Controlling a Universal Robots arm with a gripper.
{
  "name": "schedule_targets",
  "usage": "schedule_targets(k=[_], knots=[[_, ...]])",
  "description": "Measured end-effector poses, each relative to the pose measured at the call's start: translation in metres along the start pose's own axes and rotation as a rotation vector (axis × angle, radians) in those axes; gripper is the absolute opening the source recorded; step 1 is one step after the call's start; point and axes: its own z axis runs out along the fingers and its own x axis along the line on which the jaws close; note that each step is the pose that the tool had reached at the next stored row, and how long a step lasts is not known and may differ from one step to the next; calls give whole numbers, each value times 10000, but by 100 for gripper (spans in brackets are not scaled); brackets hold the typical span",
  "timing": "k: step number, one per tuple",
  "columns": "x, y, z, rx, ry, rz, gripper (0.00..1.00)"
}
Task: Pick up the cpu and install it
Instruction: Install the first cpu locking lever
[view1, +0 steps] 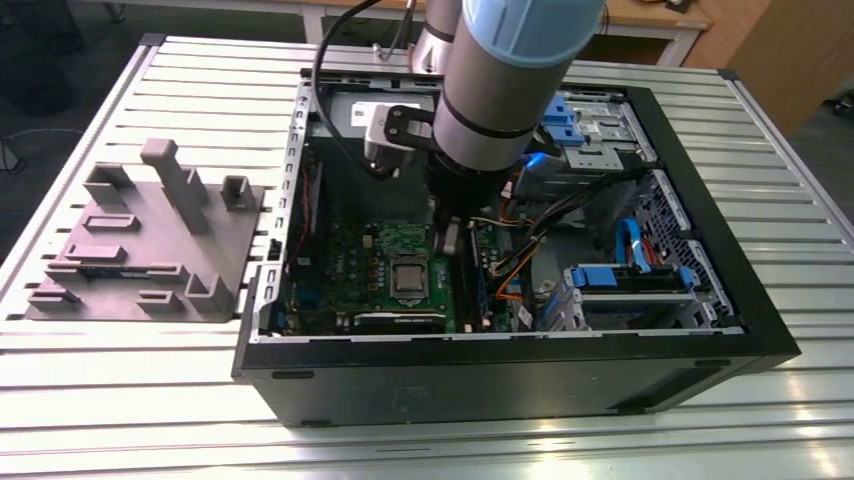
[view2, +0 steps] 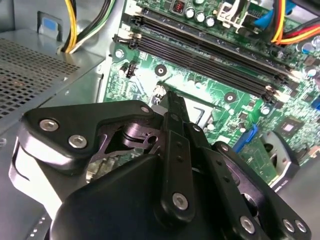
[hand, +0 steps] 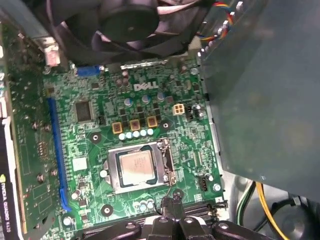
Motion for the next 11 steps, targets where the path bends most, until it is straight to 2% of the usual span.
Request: schedule_targets(k=[3, 7, 8, 11], knots=[[7, -3, 29, -64, 44, -490, 10], [61, -9, 24, -69, 72, -584, 10], [67, -10, 25, -64, 117, -591, 10], [79, -12, 24, -44, 313, -603, 10]])
